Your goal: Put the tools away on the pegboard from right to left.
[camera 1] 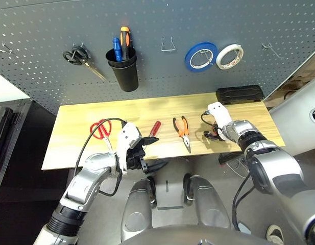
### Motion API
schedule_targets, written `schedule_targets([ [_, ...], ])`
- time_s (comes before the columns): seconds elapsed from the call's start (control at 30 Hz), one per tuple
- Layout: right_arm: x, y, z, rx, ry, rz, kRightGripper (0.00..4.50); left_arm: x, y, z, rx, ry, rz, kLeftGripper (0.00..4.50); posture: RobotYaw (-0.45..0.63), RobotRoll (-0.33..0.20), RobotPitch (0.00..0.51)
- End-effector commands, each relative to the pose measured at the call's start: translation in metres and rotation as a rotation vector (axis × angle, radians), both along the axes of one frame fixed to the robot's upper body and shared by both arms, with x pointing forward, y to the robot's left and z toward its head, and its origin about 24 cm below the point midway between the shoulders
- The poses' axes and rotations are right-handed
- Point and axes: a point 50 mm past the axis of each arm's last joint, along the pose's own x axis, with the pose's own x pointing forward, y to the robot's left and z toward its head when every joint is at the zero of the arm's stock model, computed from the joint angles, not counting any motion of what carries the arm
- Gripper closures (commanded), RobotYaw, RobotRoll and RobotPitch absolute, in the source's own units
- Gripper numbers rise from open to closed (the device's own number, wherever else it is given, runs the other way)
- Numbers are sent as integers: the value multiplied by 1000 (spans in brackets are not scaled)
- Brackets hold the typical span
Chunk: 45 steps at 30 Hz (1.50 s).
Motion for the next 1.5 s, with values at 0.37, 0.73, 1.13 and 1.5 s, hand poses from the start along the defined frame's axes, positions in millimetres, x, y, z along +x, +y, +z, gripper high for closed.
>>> schedule_targets([
  [0.37, -11, -4, -14, -7, 36, -43, 3024, 0, -1, 5, 0, 5, 4, 0, -14, 0, 242],
  [0.73, 5, -20, 8, -106, -131, -1, 4469, 17, -4, 9, 0, -44, 10, 0, -36, 0, 175],
  [1.13, -13, -45, 68, -170, -371, 26, 4469, 31, 2, 14, -12, -102, 26, 0, -94, 0, 87],
  [1.5, -28, -59, 106, -243, -499, 60, 4469, 34, 1, 18, -24, -136, 3, 0, -126, 0, 47],
])
